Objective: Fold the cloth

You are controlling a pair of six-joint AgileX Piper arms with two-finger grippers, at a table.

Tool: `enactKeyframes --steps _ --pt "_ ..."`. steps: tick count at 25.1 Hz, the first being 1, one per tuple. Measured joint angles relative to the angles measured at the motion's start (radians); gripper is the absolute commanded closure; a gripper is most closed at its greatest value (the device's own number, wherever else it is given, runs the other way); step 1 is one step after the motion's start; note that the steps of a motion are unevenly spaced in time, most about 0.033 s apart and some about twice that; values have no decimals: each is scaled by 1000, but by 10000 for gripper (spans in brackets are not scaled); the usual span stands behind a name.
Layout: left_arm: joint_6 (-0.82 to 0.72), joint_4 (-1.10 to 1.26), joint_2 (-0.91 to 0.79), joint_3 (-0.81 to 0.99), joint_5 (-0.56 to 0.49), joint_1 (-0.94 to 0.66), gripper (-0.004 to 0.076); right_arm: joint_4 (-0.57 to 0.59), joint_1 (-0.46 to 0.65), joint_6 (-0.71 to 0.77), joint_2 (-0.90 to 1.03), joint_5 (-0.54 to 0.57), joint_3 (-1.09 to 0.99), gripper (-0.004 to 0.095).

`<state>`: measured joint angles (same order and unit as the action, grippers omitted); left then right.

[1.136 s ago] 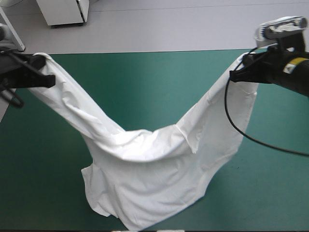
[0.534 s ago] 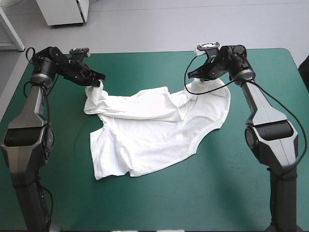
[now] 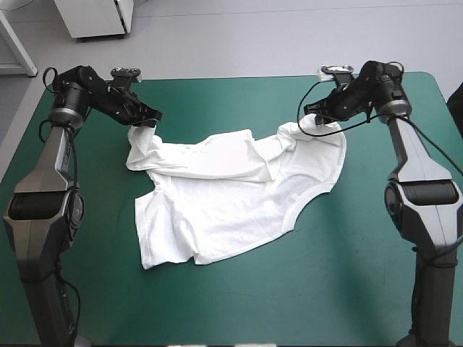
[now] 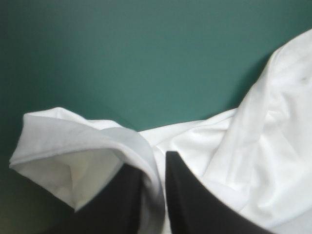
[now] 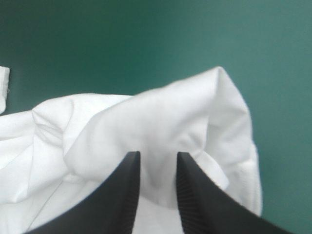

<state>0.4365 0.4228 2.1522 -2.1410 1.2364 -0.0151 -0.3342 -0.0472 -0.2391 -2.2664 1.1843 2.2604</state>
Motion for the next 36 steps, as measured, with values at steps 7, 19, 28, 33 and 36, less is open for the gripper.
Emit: enactKeyframes --steps 7,19,28,33,36 --pt "20 8 -201 96 4 1 315 -177 199 -85 207 39 -84 350" --pt "-1 -91 -854 663 19 9 315 -112 250 -146 778 13 -666 352" --pt "-11 -200 -909 960 -3 160 315 3 195 -130 965 -43 -900 353" --pt "-15 -234 -880 970 -33 171 315 161 33 -59 1011 -46 -983 354" --pt "-19 -256 -842 970 -59 171 315 230 -65 -17 1019 -45 -1001 354"
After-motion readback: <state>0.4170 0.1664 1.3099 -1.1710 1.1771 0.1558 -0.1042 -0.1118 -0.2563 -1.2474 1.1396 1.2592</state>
